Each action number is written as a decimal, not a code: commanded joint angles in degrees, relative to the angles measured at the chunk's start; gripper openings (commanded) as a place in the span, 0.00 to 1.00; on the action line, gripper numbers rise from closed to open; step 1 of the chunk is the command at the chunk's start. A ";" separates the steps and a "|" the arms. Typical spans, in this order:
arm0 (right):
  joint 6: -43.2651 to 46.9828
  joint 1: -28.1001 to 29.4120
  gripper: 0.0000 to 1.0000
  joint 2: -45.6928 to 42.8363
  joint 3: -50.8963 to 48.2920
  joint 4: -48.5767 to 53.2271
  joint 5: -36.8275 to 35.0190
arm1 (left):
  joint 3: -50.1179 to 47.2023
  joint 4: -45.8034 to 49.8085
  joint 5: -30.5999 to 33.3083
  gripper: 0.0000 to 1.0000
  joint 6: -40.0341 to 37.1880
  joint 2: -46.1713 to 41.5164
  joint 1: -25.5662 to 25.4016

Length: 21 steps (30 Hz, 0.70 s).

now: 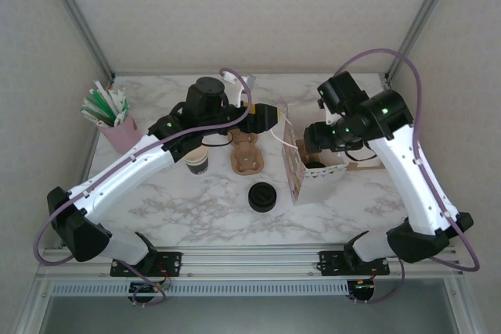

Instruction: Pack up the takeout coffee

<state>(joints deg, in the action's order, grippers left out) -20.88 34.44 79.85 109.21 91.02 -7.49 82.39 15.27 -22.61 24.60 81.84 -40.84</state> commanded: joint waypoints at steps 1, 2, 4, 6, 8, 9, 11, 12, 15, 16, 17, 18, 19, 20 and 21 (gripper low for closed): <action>-1.79 1.30 0.70 -2.98 1.15 2.18 -1.03 | 0.67 -0.43 0.83 0.88 -0.30 -1.77 -0.27; -2.08 1.57 0.70 -3.68 0.86 2.21 -1.12 | 0.60 -0.50 0.88 0.89 -0.17 -1.95 -0.27; -2.59 2.08 0.70 -5.38 0.33 2.23 -1.39 | 0.59 -0.40 1.05 0.89 -0.08 -2.35 -0.29; -3.18 2.56 0.70 -6.86 -0.38 2.20 -1.18 | 0.44 -0.19 1.29 0.89 0.00 -2.86 -0.23; -3.70 2.91 0.70 -8.22 -1.24 2.19 -0.96 | 0.32 -0.07 1.46 0.90 -0.04 -3.57 -0.28; -4.18 3.17 0.69 -8.95 -1.67 2.24 -1.03 | 0.23 -0.13 1.53 0.92 0.08 -3.90 -0.29; -4.86 3.69 0.69 -10.46 -2.61 2.24 -1.06 | -0.05 0.07 1.73 0.94 0.16 -4.60 -0.29; -5.14 3.93 0.69 -11.32 -3.29 2.22 -1.00 | -0.31 0.14 1.86 0.95 0.22 -4.97 -0.29; -6.15 4.46 0.69 -13.62 -4.81 2.02 -0.65 | -0.85 0.31 2.23 0.99 0.58 -6.18 -0.29; -6.35 4.63 0.69 -14.36 -5.33 1.91 -0.47 | -1.14 0.33 2.37 1.00 0.68 -6.62 -0.29; -6.60 4.74 0.69 -15.01 -5.78 1.76 -0.32 | -1.41 0.33 2.57 1.00 0.75 -7.05 -0.28; -6.75 4.72 0.69 -15.68 -6.34 1.69 -0.18 | -1.72 0.30 2.77 1.00 0.91 -7.40 -0.32; -6.89 4.76 0.69 -16.29 -6.83 1.61 -0.08 | -1.97 0.40 3.04 1.00 1.03 -7.78 -0.36; -6.99 4.77 0.69 -16.62 -7.19 1.55 0.09 | -2.21 0.55 3.33 1.00 1.06 -8.04 -0.38; -7.07 4.77 0.69 -16.90 -7.59 1.53 0.14 | -2.47 0.56 3.60 1.00 1.15 -8.31 -0.38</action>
<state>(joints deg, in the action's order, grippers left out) -26.50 38.68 63.92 102.65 92.03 -7.64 80.99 15.33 -20.69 24.91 75.09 -40.84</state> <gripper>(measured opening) 0.690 0.993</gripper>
